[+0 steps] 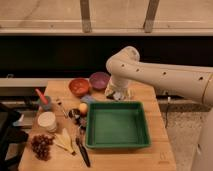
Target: Place fork in red bowl
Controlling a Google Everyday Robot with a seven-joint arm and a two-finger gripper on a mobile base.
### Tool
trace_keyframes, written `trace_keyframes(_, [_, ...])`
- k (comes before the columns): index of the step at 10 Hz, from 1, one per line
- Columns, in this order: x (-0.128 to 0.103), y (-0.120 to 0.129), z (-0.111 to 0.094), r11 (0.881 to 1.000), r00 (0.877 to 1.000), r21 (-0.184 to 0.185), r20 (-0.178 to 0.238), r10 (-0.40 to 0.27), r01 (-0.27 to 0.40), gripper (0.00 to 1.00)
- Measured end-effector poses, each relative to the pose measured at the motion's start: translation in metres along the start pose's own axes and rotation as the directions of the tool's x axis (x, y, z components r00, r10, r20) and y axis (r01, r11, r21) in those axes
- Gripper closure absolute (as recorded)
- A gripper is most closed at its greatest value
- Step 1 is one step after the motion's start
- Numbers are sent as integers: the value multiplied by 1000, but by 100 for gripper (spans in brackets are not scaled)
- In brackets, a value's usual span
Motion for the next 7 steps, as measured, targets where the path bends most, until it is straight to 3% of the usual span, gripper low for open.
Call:
trace_keyframes(5, [0,-1,1,1000,1000,-7,-5,-5,5,26])
trace_keyframes(7, [-4,13,-2,999,999,-19,0,-39,39,26])
